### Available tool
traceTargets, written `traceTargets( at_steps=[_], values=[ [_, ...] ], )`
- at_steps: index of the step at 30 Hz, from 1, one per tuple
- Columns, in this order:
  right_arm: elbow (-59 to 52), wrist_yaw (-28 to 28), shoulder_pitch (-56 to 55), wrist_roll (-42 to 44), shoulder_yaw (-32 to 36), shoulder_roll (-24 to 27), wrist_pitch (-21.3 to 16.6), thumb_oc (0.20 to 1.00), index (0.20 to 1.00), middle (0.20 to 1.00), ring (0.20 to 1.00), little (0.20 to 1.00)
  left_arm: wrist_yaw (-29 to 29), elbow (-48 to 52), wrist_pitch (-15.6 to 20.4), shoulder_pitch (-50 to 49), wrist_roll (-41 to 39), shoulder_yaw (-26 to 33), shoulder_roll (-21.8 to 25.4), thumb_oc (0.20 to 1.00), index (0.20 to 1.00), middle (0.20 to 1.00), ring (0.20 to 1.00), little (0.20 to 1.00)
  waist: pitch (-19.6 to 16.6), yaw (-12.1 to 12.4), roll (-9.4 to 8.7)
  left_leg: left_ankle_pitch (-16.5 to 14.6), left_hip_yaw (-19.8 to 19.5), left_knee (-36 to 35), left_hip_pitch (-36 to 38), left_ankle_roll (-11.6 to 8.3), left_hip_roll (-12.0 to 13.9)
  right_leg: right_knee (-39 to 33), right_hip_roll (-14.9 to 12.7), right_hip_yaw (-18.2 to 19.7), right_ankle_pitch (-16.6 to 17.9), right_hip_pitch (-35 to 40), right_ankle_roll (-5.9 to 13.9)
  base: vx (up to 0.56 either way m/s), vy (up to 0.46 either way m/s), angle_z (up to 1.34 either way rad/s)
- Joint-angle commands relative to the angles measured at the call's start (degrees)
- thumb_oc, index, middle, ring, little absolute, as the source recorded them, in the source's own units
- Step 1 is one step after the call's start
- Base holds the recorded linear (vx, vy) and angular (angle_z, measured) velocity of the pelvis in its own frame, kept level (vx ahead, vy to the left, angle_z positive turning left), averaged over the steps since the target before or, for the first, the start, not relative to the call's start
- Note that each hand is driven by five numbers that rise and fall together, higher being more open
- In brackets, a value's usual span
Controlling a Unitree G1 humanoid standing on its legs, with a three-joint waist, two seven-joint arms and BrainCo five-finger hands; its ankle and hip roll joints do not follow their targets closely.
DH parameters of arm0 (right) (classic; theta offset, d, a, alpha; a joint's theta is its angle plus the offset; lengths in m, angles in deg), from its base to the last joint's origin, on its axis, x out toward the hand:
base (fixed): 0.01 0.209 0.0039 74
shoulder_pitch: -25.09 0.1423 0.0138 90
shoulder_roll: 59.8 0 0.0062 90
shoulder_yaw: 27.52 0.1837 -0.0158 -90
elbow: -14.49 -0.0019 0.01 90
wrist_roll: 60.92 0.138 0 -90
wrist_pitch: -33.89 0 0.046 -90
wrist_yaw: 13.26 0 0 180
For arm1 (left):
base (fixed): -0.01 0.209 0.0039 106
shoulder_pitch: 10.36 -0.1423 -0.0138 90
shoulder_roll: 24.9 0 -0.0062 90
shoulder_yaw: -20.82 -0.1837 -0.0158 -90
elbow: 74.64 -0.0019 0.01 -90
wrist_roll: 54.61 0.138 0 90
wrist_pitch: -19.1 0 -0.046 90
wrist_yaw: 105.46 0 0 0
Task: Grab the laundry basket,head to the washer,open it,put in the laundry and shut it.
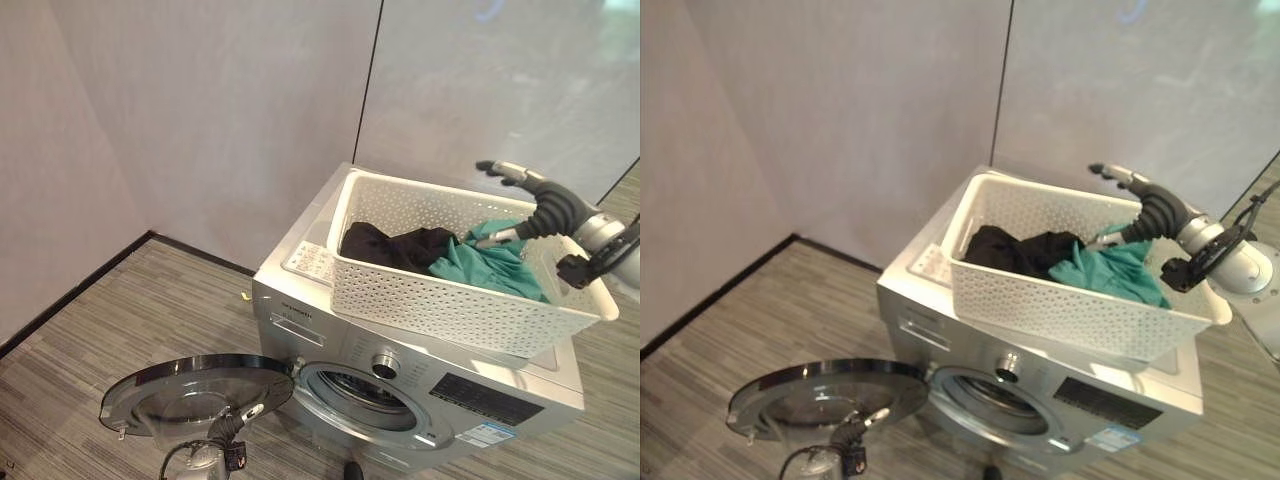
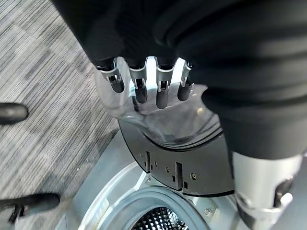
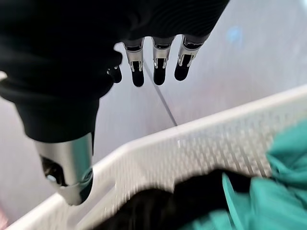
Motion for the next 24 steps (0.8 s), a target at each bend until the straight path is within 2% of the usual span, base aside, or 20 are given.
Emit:
traceTargets(
  at_steps=[1,7,13,24],
  values=[
    [2.59,-1.60,5.67,2.72,-2.47,4.14,-3.31,1.000,1.000,1.000,1.000,1.000,-1.78,-2.74,1.81,2.96,-2.02,-0.16,0.32,1.000,1.000,1.000,1.000,1.000,-0.32,2.56,-0.60,-0.58,-2.32,0.81,-1.82,-1.66,2.89,3.10,-0.01,-2.58,-5.66,1.60,1.51,0.02,-0.011,0.03],
    [9.42,-3.60,14.71,0.05,-14.68,3.54,-2.45,1.000,1.000,1.000,1.000,1.000,-2.06,-4.23,1.98,2.51,-2.49,0.11,0.46,1.000,1.000,1.000,1.000,1.000,0.15,3.76,-1.42,-0.28,-2.90,0.61,-2.30,-2.25,3.27,2.74,0.18,-3.40,-5.82,1.79,1.40,0.01,-0.007,0.00],
    [17.38,-3.70,20.49,-2.59,-22.27,1.56,-1.36,1.000,1.000,1.000,1.000,1.000,-2.40,-3.63,1.91,1.85,-3.30,-1.09,0.06,1.000,1.000,1.000,1.000,1.000,1.10,4.82,-1.49,0.21,-3.85,0.61,-3.36,-2.60,3.47,2.26,0.19,-4.65,-6.09,1.77,1.16,0.01,-0.008,0.15],
    [21.87,-4.08,24.54,-4.64,-28.63,-0.87,-0.01,1.000,1.000,1.000,1.000,1.000,-1.90,-1.51,2.36,2.13,-5.52,-2.27,0.93,1.000,1.000,1.000,1.000,1.000,5.02,6.61,-2.40,2.09,-6.66,0.65,-7.95,-3.04,3.95,2.01,0.57,-6.78,-6.48,-0.37,0.50,-0.01,-0.022,0.17]
  ],
)
